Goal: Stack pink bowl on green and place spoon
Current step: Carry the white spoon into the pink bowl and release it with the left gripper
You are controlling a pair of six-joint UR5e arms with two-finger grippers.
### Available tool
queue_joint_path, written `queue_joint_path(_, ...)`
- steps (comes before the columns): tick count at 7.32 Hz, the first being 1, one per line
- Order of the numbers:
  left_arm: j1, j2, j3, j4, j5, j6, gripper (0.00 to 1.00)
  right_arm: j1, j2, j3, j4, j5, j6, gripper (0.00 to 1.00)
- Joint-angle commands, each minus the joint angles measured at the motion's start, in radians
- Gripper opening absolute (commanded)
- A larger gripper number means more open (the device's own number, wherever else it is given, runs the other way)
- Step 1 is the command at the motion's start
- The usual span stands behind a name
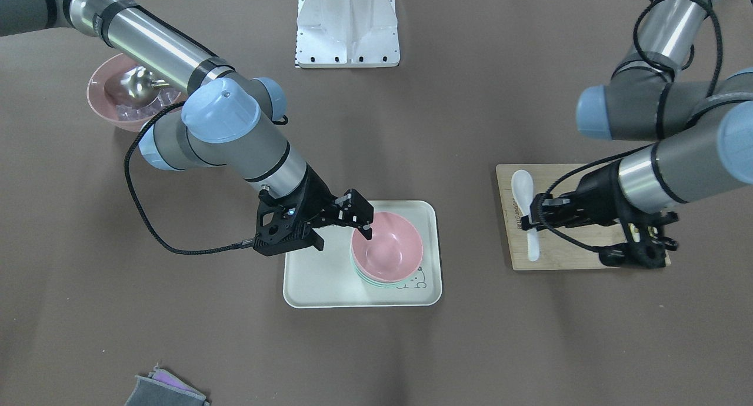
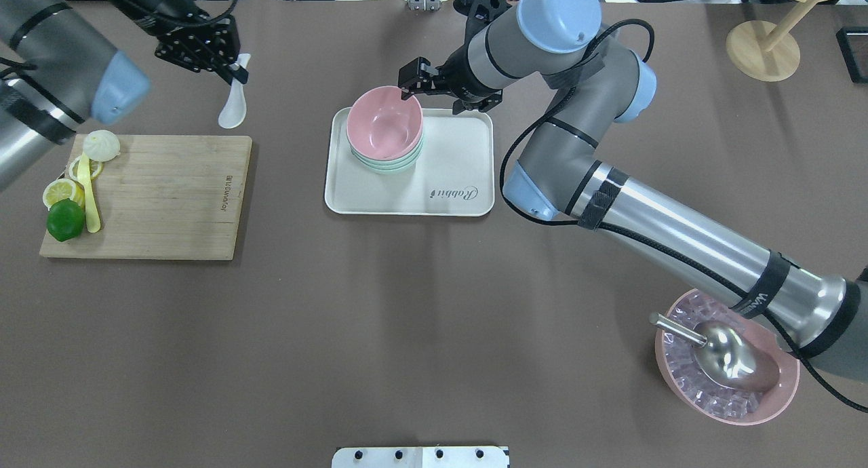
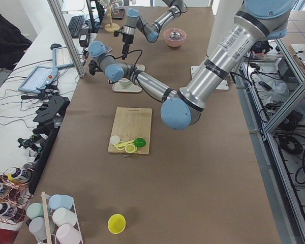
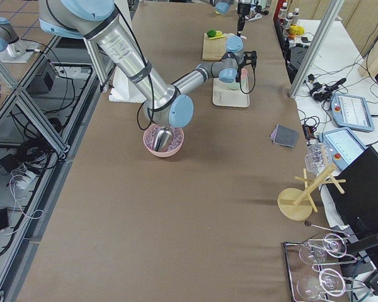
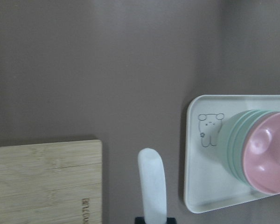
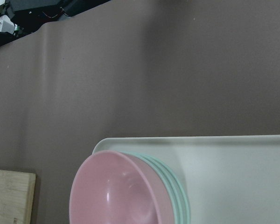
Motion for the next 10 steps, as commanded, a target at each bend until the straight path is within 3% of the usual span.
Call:
queue_joint_path(1, 0.091, -0.119, 0.113, -0.212, 0.179, -0.149, 0.0, 0.05, -0.065, 0.056, 0.0, 0.078, -0.011, 1.0)
queue_joint_path(3, 0.178, -0.173, 0.174, -0.33, 0.362, -0.186, 0.0, 0.058, -0.075, 0.06, 0.002, 0.086, -0.018, 1.0)
queue_joint_path(7, 0.315, -0.211, 0.197, -0.368, 0.521, -0.188, 0.03, 0.058, -0.083, 0.058, 0.0, 0.086, -0.021, 1.0)
queue_joint_path(8, 0.312, -0.211, 0.197, -0.368, 0.521, -0.195, 0.84, 0.058, -0.083, 0.058, 0.0, 0.086, -0.02, 1.0)
queue_joint_path(9, 0.303, -0.211, 0.197, -0.368, 0.521, -0.239, 0.97, 0.058, -0.083, 0.06, 0.0, 0.086, -0.02, 1.0)
queue_joint_path(10, 0.28, -0.213, 0.195, -0.368, 0.509, -0.254, 0.97, 0.058, -0.083, 0.058, 0.0, 0.086, -0.02, 1.0)
